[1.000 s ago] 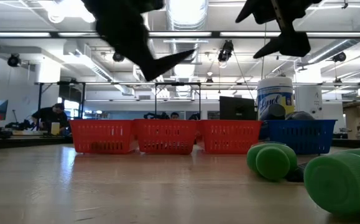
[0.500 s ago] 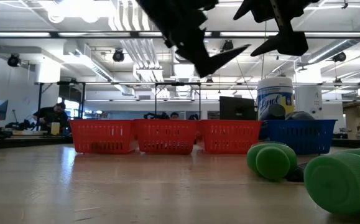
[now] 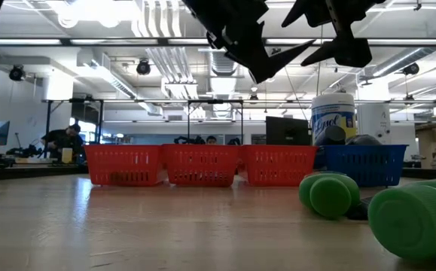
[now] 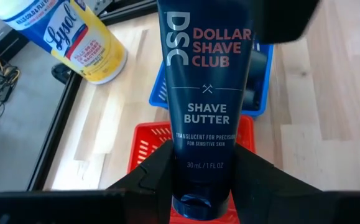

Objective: Pick & Place Travel size toiletries
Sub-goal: Put the blue shave cream into the right red bin

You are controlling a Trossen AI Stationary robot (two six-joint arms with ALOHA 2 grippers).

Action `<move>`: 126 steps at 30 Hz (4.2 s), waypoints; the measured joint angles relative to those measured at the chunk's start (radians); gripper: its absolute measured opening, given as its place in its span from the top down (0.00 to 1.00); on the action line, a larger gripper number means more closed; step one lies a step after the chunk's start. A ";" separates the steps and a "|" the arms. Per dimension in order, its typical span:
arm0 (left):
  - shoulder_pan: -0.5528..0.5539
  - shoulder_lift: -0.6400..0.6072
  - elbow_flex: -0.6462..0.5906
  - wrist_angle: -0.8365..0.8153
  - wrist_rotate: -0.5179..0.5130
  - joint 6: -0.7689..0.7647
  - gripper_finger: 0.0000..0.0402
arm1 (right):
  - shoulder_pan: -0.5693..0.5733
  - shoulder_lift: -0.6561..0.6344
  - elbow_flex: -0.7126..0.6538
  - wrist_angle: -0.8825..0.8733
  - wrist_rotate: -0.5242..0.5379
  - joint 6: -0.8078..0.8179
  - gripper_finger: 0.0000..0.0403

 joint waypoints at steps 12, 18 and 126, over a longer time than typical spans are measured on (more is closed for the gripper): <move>-0.002 -0.002 -0.002 0.056 0.008 -0.009 0.69 | 0.001 0.000 0.000 -0.002 -0.005 0.019 0.51; -0.002 -0.002 -0.003 0.056 0.013 -0.010 0.69 | 0.001 0.000 0.000 -0.002 -0.002 0.016 0.69; -0.006 -0.705 -0.843 0.162 0.024 -0.516 0.42 | 0.248 0.548 0.444 -0.664 0.000 -0.263 0.44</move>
